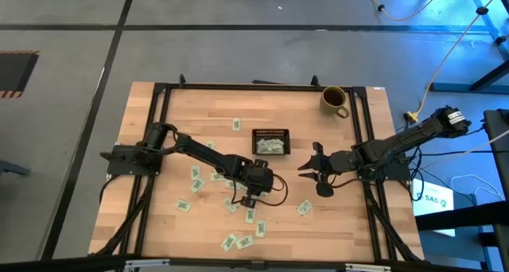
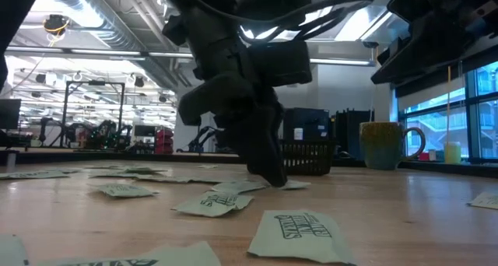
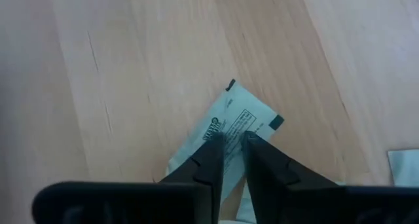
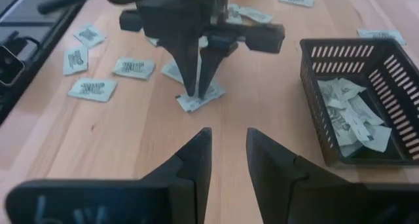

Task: Pick and place Stevia / Truvia into bins
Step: Put the stevia packet into the black basket

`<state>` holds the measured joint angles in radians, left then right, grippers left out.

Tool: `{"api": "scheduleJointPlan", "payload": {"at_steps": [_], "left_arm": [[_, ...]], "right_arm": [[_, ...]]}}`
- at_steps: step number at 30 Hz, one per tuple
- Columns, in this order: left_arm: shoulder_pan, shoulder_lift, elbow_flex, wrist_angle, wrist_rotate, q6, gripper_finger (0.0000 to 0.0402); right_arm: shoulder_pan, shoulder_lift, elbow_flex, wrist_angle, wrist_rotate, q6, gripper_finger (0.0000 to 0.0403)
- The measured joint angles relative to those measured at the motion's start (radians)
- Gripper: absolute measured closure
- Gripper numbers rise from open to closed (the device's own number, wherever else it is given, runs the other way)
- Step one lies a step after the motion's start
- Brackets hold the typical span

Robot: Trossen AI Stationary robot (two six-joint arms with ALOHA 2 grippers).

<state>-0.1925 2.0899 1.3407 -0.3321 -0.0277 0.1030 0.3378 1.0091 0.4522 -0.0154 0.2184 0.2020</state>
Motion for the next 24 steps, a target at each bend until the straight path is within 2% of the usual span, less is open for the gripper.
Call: {"api": "scheduleJointPlan", "payload": {"at_steps": [9, 15, 20, 24], "left_arm": [[0.001, -0.019, -0.005, -0.013, -0.006, 0.007, 0.0396], [0.003, -0.104, -0.009, -0.032, -0.032, 0.033, 0.0397], [0.026, -0.151, -0.008, -0.021, -0.127, 0.027, 0.0398], [0.064, -0.164, -0.006, -0.009, -0.295, -0.034, 0.0395]], "right_arm": [[0.000, 0.002, 0.000, 0.003, 0.000, -0.001, 0.0304], [0.000, 0.002, 0.000, 0.004, 0.000, -0.003, 0.0304], [0.000, 0.002, 0.000, 0.004, 0.000, -0.005, 0.0304], [0.000, 0.002, 0.000, 0.004, 0.000, -0.005, 0.0304]]}}
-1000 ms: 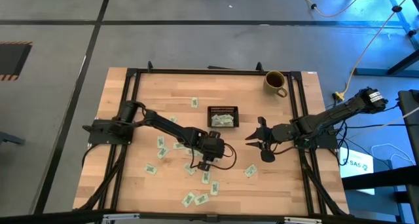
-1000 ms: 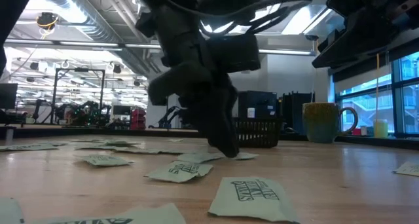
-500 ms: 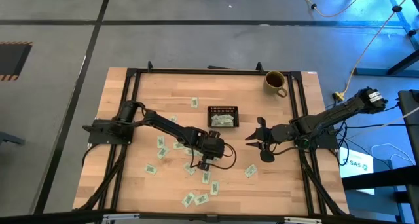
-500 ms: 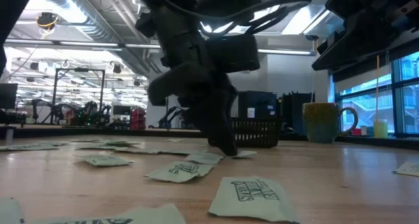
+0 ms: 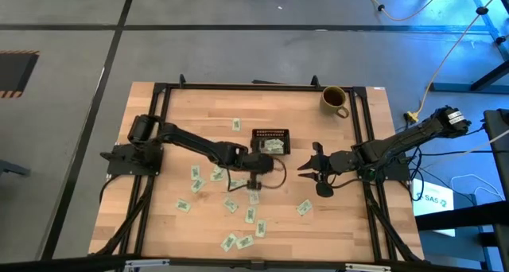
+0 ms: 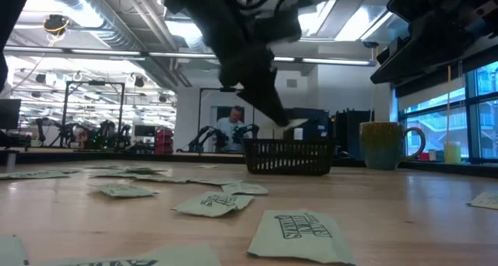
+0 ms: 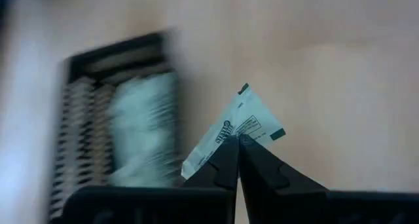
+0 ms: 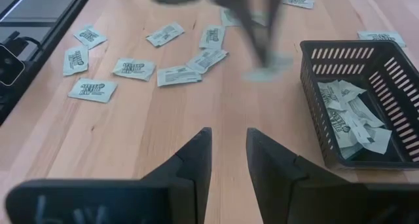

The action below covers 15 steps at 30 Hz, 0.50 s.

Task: Pick and place Stevia / Truvia into bins
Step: Put the stevia packet into the black basket

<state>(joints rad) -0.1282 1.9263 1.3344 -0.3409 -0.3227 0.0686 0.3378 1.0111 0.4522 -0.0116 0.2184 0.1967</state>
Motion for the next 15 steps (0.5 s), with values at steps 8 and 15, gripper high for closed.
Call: {"api": "scheduleJointPlan", "payload": {"at_steps": [8, 15], "left_arm": [[0.127, 0.005, 0.000, 0.000, -0.061, -0.128, 0.0398], [0.197, 0.005, 0.000, 0.000, 0.132, -0.137, 0.0391]], "right_arm": [[0.000, 0.000, 0.000, 0.000, 0.000, 0.000, 0.0304], [0.000, 0.000, 0.000, 0.000, 0.000, 0.000, 0.0304]]}}
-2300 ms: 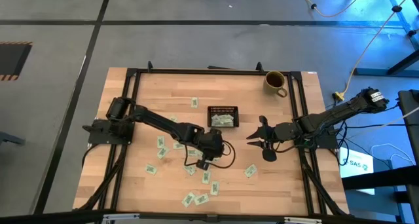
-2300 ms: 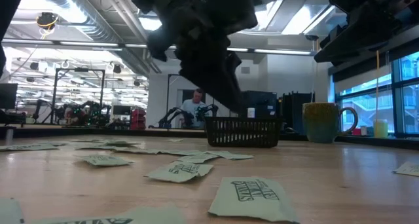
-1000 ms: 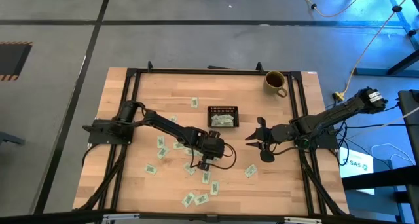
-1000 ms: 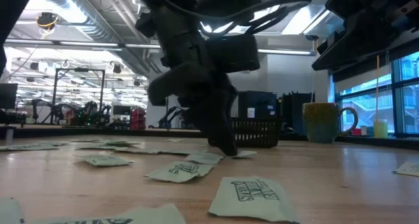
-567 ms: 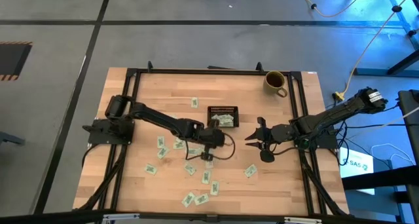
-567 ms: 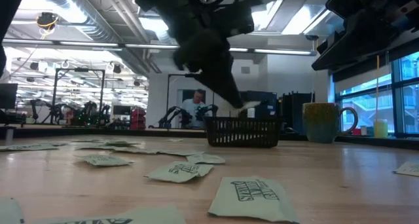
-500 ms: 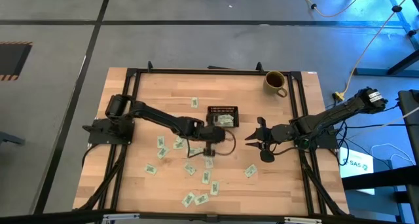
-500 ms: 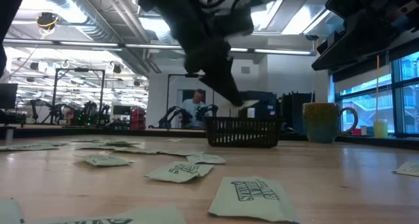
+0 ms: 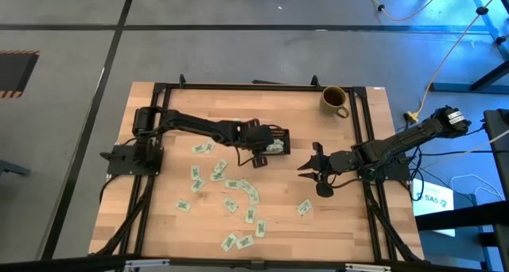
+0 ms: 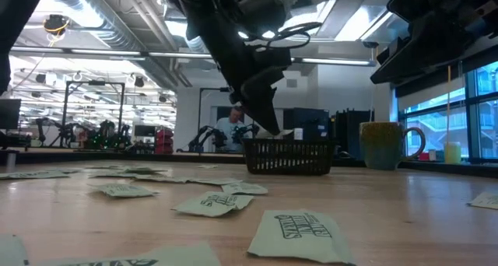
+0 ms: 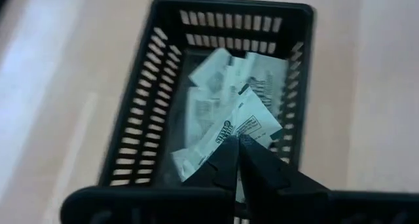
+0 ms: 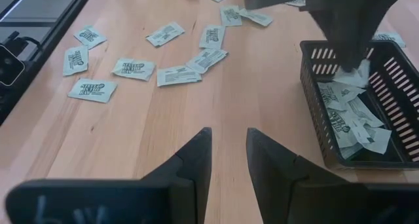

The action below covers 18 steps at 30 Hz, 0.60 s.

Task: Pick and place Stevia / Truvia into bins
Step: Put the stevia packet into the black basket

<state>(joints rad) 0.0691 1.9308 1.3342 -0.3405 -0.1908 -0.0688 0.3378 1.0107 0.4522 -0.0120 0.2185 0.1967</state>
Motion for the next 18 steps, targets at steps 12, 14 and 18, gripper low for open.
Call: {"api": "scheduleJointPlan", "payload": {"at_steps": [12, 14, 18], "left_arm": [[0.005, 0.007, 0.002, 0.005, -0.024, -0.020, 0.0397], [0.005, 0.010, 0.002, -0.003, -0.035, -0.023, 0.0397], [0.005, 0.027, 0.001, 0.003, -0.046, -0.023, 0.0397]], "right_arm": [[0.000, 0.000, 0.000, 0.000, 0.000, 0.000, 0.0304], [0.000, 0.000, 0.000, 0.000, 0.000, 0.000, 0.0304], [0.000, 0.000, 0.000, 0.000, 0.000, 0.000, 0.0304]]}}
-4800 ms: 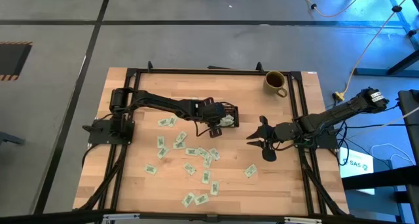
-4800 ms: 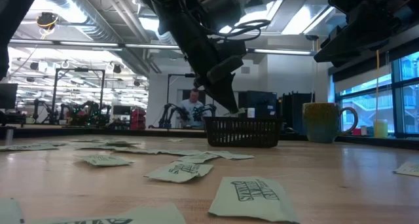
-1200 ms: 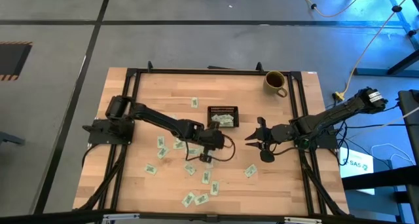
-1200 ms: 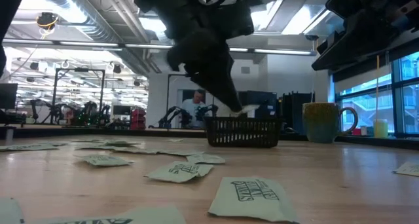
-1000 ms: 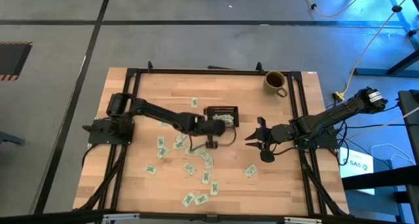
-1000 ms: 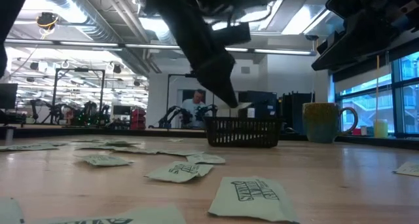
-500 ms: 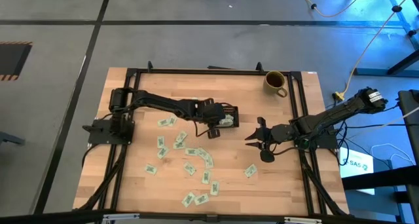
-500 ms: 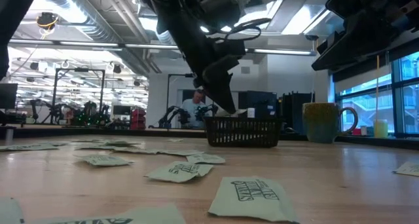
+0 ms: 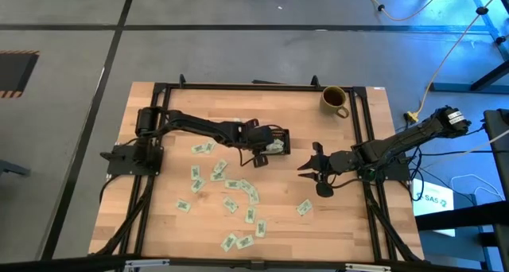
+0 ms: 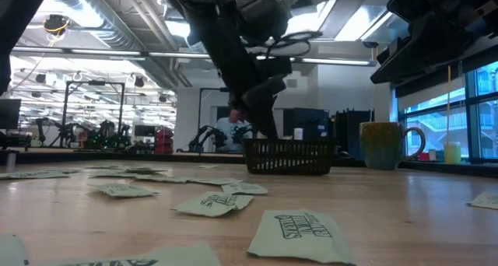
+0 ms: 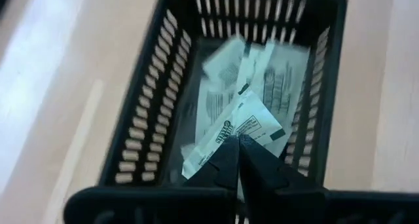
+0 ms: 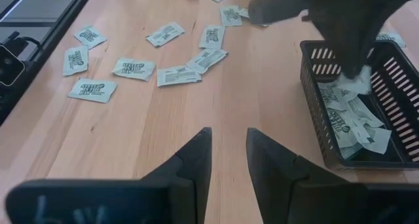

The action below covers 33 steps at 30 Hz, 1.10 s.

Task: Pick and place Stevia / Truvia into bins
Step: Put the stevia packet into the black basket

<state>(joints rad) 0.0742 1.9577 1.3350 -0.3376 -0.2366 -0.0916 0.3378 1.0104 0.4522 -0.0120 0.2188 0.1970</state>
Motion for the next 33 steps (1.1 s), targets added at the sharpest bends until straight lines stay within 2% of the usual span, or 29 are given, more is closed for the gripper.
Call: {"api": "scheduleJointPlan", "payload": {"at_steps": [7, 16, 21, 26, 33], "left_arm": [[0.000, 0.017, 0.001, 0.022, 0.002, 0.000, 0.0396], [-0.001, 0.010, 0.001, 0.010, 0.002, 0.010, 0.0361], [-0.012, -0.023, 0.001, 0.004, 0.004, 0.065, 0.0351], [-0.042, -0.064, 0.001, -0.085, 0.072, 0.076, 0.0351], [-0.152, -0.076, 0.001, -0.162, 0.140, 0.069, 0.0358]], "right_arm": [[0.000, 0.000, 0.000, -0.001, 0.000, 0.002, 0.0304], [0.000, 0.000, 0.000, -0.001, 0.000, 0.003, 0.0304], [0.000, 0.000, 0.000, -0.005, 0.000, 0.004, 0.0304], [0.000, 0.000, -0.001, -0.011, 0.000, 0.009, 0.0304], [0.000, 0.000, -0.001, -0.013, 0.000, 0.004, 0.0304]]}}
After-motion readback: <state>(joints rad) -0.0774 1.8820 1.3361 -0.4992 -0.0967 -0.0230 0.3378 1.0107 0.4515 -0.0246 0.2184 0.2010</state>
